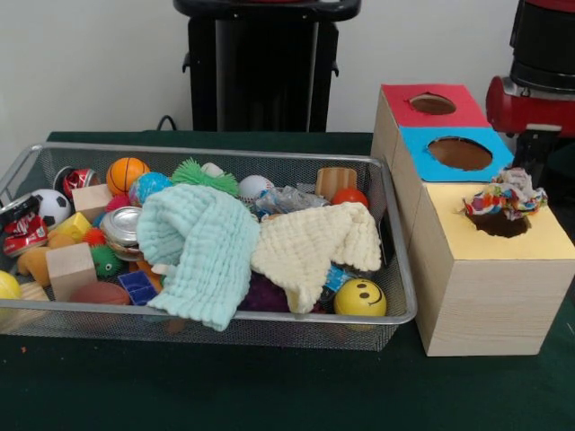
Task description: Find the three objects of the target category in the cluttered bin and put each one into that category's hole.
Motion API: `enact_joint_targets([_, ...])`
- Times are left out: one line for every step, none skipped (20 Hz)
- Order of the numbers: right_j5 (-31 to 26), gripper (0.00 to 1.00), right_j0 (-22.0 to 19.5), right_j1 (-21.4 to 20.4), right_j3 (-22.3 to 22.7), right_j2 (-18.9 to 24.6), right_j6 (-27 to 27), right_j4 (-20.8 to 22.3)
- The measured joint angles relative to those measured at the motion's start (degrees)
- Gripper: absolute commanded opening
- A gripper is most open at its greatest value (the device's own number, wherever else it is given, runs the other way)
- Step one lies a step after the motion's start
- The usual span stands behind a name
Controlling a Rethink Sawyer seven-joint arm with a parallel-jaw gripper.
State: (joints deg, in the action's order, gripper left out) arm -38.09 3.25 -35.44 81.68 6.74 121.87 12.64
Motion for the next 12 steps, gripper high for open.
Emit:
enact_joint_targets([0.5, 0.00, 0.3, 0.3, -0.4, -0.6, 0.0, -0.2])
enact_joint_targets([0.9, 0.00, 0.4, 0.4, -0.7, -1.0, 0.0, -0.3])
enact_joint_targets([1.2, 0.00, 0.6, 0.6, -0.9, -1.3, 0.0, -0.3])
enact_joint_targets([1.6, 0.00, 0.8, 0.8, -1.3, -1.8, 0.0, -0.3])
enact_joint_targets([2.1, 0.00, 1.1, 1.2, -1.9, -2.4, 0.0, -0.3])
enact_joint_targets([2.4, 0.00, 1.2, 1.4, -2.3, -2.9, 0.0, -0.3])
enact_joint_targets([2.6, 0.00, 1.4, 1.7, -2.6, -3.3, 0.0, -0.3])
enact_joint_targets([2.8, 0.00, 1.6, 2.1, -3.2, -4.2, 0.0, -0.2])
enact_joint_targets([2.9, 0.00, 1.8, 2.4, -3.5, -4.7, 0.0, -0.2])
enact_joint_targets([3.0, 0.00, 1.9, 2.7, -3.8, -5.2, 0.0, -0.2])
enact_joint_targets([3.0, 0.00, 2.1, 3.1, -4.3, -5.9, 0.0, -0.2])
enact_joint_targets([3.0, 0.00, 2.3, 3.8, -4.9, -6.8, 0.0, -0.2])
